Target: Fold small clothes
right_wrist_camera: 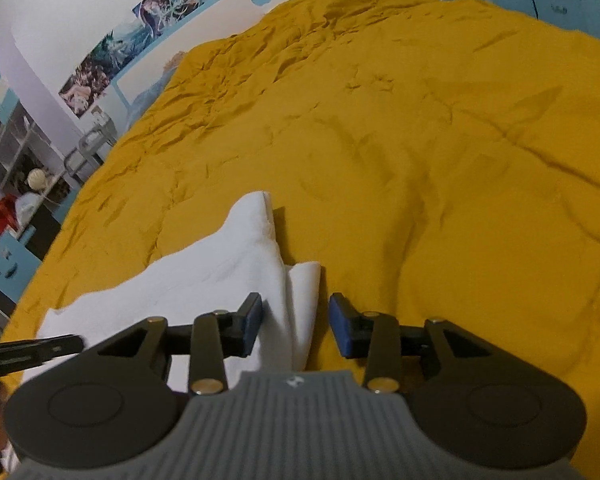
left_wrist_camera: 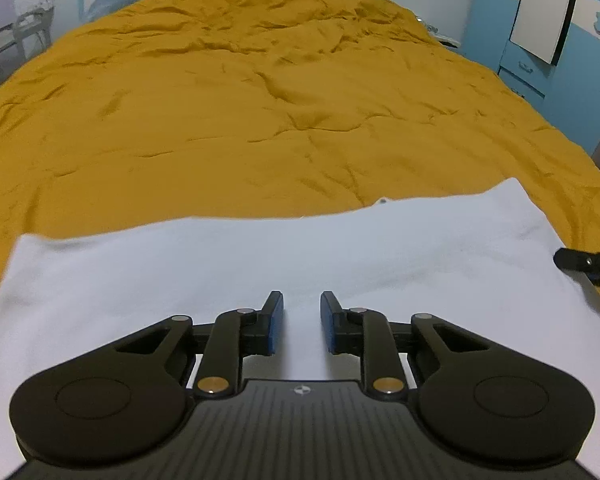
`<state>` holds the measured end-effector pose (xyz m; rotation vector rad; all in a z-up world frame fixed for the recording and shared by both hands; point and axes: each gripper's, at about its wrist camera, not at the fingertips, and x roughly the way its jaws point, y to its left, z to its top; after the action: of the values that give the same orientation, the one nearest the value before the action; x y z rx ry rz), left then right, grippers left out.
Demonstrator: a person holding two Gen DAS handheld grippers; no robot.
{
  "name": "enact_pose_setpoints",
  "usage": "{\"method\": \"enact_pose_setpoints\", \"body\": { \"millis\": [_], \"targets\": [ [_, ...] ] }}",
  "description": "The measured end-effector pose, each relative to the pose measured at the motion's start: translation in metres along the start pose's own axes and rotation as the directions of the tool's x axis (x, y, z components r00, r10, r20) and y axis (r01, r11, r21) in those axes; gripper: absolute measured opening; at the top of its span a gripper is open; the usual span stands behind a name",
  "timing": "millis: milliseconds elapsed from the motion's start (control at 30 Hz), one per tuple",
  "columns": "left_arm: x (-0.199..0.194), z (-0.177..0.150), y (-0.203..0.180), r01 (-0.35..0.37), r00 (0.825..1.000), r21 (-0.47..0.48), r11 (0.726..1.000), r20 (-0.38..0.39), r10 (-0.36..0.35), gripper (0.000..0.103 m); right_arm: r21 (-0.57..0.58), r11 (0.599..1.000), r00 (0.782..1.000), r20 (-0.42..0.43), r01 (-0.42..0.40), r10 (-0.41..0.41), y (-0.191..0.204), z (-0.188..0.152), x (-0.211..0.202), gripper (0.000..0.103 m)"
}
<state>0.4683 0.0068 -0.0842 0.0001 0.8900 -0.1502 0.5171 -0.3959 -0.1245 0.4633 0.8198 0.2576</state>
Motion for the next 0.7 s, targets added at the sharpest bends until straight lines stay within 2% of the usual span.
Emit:
{"method": "enact_pose_setpoints", "body": {
  "millis": [200,367,467,600,700],
  "targets": [
    [0.041,0.010,0.001,-0.014,0.999,-0.037,0.999,-0.029,0.013,0.025,0.072,0.995,0.998,0.018,-0.068,0.067,-0.013,-0.004,0.013,0.030],
    [0.048,0.012,-0.002,-0.033,0.999,-0.019,0.999,0.006,0.033,0.025,0.130,0.985,0.994,0.031,-0.112,0.109,-0.024,-0.009,0.023,0.022],
    [0.046,0.017,-0.004,-0.037,0.999,-0.010,0.999,0.014,0.037,0.025,0.121,0.987,0.994,0.030,-0.104,0.101,-0.020,-0.010,0.022,0.015],
    [0.025,0.019,-0.002,-0.032,0.999,-0.006,0.999,0.033,0.033,0.025,0.087,0.994,0.997,0.027,-0.068,0.065,-0.008,-0.006,0.017,0.009],
    [0.004,0.019,0.001,-0.056,0.998,0.029,0.998,0.037,0.055,0.025,0.089,0.995,0.998,0.047,-0.050,0.046,0.003,0.000,0.006,0.007]
  ]
}}
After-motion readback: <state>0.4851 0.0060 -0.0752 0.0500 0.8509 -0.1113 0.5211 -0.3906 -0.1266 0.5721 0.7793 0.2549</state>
